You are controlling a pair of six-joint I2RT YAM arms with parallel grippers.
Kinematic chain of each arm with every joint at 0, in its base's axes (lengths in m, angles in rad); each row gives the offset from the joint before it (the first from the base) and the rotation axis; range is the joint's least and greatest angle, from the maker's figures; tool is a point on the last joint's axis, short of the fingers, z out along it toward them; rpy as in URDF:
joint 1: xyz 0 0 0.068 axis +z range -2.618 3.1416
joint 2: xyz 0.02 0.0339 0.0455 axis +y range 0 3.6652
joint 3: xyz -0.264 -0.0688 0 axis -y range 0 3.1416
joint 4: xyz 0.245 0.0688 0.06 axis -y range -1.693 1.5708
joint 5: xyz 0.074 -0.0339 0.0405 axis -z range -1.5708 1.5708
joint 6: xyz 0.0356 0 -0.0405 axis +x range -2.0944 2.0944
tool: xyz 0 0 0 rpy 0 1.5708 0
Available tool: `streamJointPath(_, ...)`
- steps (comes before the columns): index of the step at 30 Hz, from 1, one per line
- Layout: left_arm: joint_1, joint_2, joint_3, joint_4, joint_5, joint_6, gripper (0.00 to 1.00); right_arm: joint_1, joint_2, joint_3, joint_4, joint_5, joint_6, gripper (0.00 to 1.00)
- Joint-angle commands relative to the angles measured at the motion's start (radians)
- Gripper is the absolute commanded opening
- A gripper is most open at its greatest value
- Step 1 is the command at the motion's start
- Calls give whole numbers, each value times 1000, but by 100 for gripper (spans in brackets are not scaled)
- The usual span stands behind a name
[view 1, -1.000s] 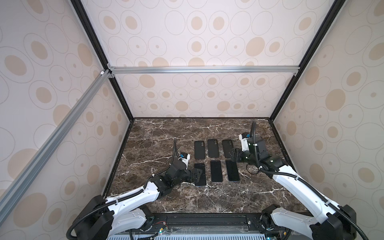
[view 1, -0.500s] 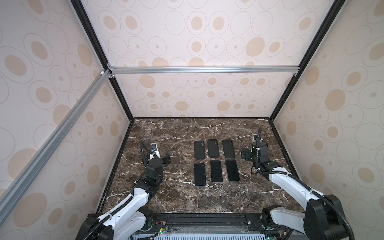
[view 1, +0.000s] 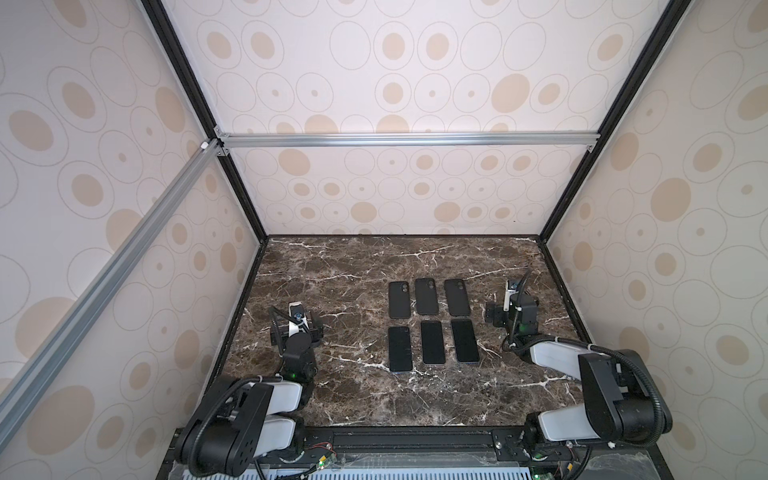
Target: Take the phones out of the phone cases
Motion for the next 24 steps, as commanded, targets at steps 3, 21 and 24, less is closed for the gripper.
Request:
streamJointPath(3,97,100,52,223,303,-37,99,-27,109,-96,374,-78,-24,100)
streamJointPath(21,119,248,140,182,256,-72,99,-32,98,-43,245,-81,-18,100)
streamJointPath(24,120,251,148,171,264,-71,99,-32,98,-43,244,-81,-18,100)
